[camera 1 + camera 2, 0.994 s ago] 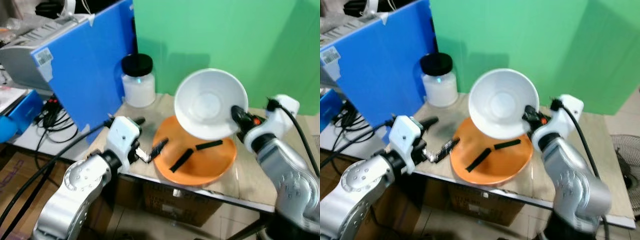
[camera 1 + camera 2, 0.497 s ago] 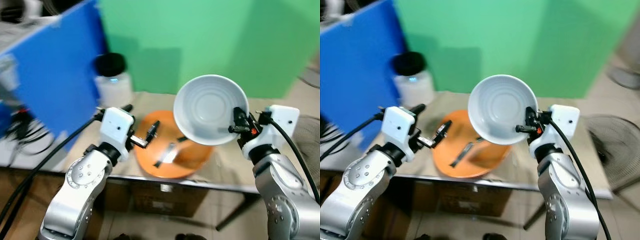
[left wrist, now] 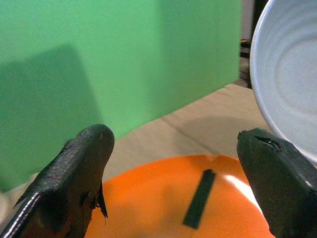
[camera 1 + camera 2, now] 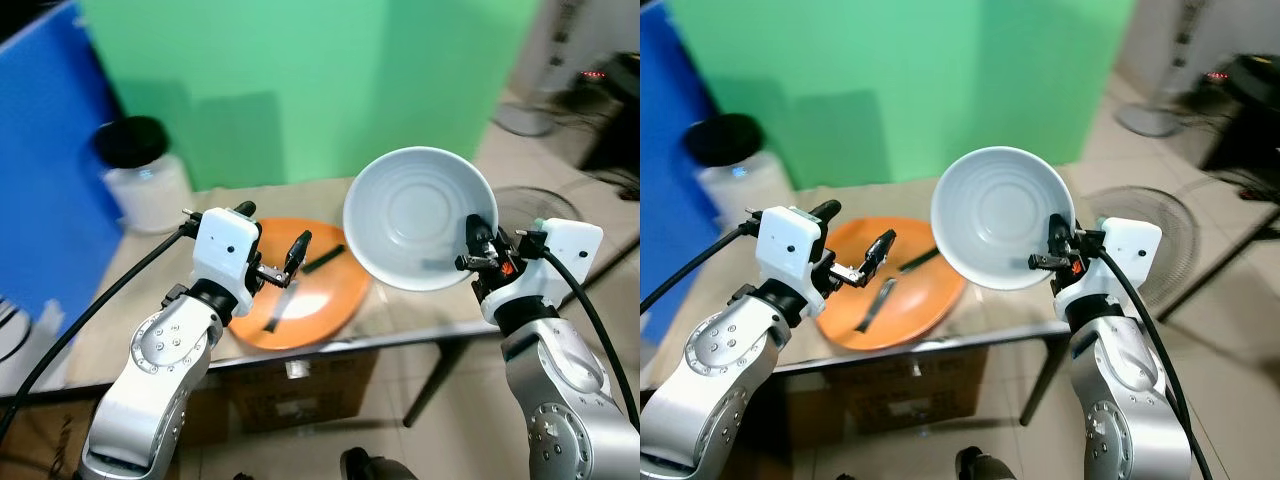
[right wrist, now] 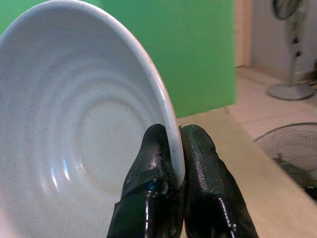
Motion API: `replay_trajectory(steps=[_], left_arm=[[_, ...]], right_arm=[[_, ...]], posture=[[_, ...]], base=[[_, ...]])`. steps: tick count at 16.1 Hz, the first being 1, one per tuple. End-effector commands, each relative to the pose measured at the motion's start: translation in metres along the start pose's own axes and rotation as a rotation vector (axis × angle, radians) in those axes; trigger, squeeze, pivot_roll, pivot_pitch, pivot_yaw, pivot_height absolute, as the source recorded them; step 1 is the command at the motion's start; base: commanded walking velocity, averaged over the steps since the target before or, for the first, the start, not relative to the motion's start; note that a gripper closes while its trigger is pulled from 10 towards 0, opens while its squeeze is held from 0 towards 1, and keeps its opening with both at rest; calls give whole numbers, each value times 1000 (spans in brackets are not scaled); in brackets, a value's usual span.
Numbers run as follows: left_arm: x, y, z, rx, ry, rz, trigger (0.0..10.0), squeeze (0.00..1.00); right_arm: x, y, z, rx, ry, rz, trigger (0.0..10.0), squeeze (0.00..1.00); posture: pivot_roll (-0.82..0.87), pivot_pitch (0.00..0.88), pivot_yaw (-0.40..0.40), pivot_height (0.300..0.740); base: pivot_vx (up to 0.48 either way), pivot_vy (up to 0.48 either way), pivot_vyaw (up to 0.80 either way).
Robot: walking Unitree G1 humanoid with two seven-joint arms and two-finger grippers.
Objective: Setting the table
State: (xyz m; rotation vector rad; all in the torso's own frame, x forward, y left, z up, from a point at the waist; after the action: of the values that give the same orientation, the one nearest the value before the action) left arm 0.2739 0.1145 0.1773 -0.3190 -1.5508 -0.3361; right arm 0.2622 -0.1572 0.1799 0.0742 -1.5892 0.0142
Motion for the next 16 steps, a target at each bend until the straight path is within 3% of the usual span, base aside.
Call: replay_trajectory(steps=[1,5,10,16], left_arm=[[1,4,0,22,-9,-7,10000,0],[1,9,0,51,-16,9,10000,0],[1,11,1,62,-20,17,10000,0],[0,13,2,60,-23,20,10000,0]], right_arm=[[13,2,3,3,-66,11,10000,0],[10,-8,-1,-60,-43,120,10000,0],[12,-9,-1,-79,-57,147,10000,0],[4,-10,1,-68,-23,72,10000,0]], posture=[[37,21,27,740],[34,10,19,740],[33,0,14,740],[29,0,18,740]], base=[[0,0,-800],[0,0,-800],[0,0,-800],[0,0,-784]])
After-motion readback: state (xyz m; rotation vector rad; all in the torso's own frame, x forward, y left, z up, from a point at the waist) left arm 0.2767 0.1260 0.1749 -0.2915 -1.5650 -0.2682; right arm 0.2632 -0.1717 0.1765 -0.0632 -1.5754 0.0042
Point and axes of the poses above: a point about 5 cm out from each wrist's last joint towards the gripper, its own z axis pointing back from the gripper into the wrist, its own x axis along the axis of the wrist's last joint, y = z × x, the point moved 3 cm from there along -z, pointing out of the wrist towards the gripper, and after that the axes turned 9 degrees about z, right-handed, at the moved point
